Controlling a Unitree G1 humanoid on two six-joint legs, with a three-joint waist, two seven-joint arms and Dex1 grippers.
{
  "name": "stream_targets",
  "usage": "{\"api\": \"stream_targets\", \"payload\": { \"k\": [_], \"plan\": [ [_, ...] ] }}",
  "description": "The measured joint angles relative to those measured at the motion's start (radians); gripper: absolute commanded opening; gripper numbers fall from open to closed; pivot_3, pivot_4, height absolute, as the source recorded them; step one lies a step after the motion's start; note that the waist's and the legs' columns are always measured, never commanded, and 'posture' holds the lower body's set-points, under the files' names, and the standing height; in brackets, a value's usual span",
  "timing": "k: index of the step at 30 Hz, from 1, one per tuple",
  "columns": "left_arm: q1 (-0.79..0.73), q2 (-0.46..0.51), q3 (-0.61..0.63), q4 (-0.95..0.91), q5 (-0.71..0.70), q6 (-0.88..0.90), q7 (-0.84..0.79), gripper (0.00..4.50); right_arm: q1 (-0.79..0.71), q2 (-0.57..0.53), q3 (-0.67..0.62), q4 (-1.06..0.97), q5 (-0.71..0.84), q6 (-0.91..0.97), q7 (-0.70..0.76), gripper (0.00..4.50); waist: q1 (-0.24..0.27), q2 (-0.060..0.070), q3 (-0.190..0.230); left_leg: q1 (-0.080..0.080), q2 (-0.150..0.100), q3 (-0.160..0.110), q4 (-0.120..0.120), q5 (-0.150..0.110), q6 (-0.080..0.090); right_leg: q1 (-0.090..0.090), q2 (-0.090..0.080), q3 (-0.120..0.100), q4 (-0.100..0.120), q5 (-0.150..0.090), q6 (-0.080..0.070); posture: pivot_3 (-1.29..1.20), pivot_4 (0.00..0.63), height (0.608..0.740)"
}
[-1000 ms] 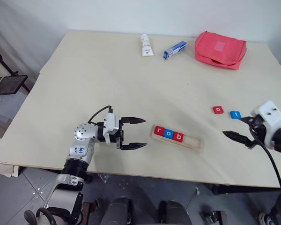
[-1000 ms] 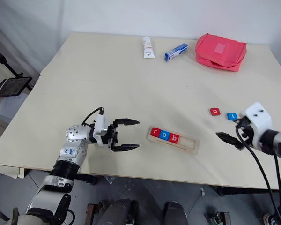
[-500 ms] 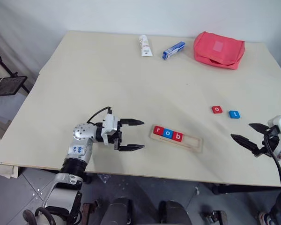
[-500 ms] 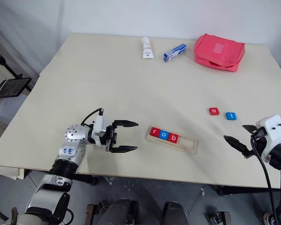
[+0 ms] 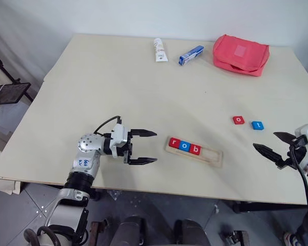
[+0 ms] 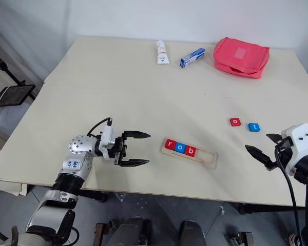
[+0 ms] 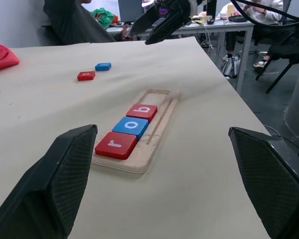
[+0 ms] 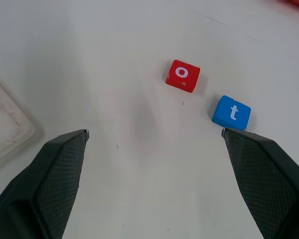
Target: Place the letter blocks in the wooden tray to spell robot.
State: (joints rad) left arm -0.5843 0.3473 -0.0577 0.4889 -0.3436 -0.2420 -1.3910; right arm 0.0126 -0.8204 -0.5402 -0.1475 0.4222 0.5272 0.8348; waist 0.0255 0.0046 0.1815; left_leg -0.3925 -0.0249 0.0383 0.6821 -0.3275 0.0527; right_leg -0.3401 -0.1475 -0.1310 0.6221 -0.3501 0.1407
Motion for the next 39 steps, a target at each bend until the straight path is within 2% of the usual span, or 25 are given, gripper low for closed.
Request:
{"api": "stream_targets", "payload": {
  "k": [5,10,16,22,30,33,39],
  "plan": [
    [0.000,0.002,0.001,0.000,0.000,0.000,-0.001,4.50,-0.017,0.002,0.011,-0.008,0.009,0.023,-0.027,4.48,-0.001,0.000,0.000,0.000,0.000,0.000,0.000,0.000,0.000,0.000,0.000,0.000,0.000,0.000,0.000,0.00,0.150,0.740],
    [-0.001,0.001,0.000,-0.001,-0.001,0.000,0.000,4.50,-0.170,0.036,0.089,0.058,0.001,0.050,-0.100,4.48,-0.007,0.000,0.000,0.001,0.001,0.001,0.000,0.000,0.000,0.000,0.001,0.000,0.000,0.000,0.000,0.00,0.150,0.740],
    [0.004,0.004,0.000,-0.009,-0.002,0.001,0.000,4.50,-0.391,0.092,0.228,0.291,-0.067,0.032,-0.179,4.48,-0.004,0.000,0.000,0.000,0.001,0.000,0.000,0.000,0.000,-0.001,0.000,0.000,0.001,0.000,0.000,0.00,0.150,0.740],
    [0.026,0.012,-0.001,-0.041,-0.002,0.003,0.000,4.50,-0.561,0.144,0.302,0.566,-0.147,-0.073,-0.218,4.48,-0.008,0.000,0.000,0.000,0.000,-0.001,0.000,0.000,0.000,-0.001,0.000,-0.001,0.001,0.000,0.000,0.00,0.150,0.740],
    [0.052,0.017,-0.002,-0.092,-0.003,0.022,0.003,4.50,-0.663,0.181,0.328,0.791,-0.193,-0.176,-0.266,4.48,-0.014,0.000,0.000,0.000,0.000,-0.001,0.000,0.000,0.000,-0.001,0.000,-0.001,0.002,0.000,0.000,0.00,0.150,0.740],
    [0.054,0.021,-0.002,-0.097,-0.003,0.025,0.008,4.50,-0.663,0.189,0.325,0.793,-0.192,-0.184,-0.266,3.91,-0.020,0.000,0.000,0.000,0.000,-0.001,-0.001,0.000,0.000,-0.001,0.000,-0.001,0.002,0.000,0.000,0.00,0.150,0.740],
    [0.074,0.022,-0.001,-0.117,-0.003,0.027,0.018,4.50,-0.646,0.203,0.317,0.786,-0.181,-0.176,-0.263,1.79,-0.027,0.000,0.000,0.000,0.000,-0.002,0.000,0.000,0.000,-0.001,0.000,-0.001,0.002,0.000,0.000,0.00,0.150,0.740]
  ]
}}
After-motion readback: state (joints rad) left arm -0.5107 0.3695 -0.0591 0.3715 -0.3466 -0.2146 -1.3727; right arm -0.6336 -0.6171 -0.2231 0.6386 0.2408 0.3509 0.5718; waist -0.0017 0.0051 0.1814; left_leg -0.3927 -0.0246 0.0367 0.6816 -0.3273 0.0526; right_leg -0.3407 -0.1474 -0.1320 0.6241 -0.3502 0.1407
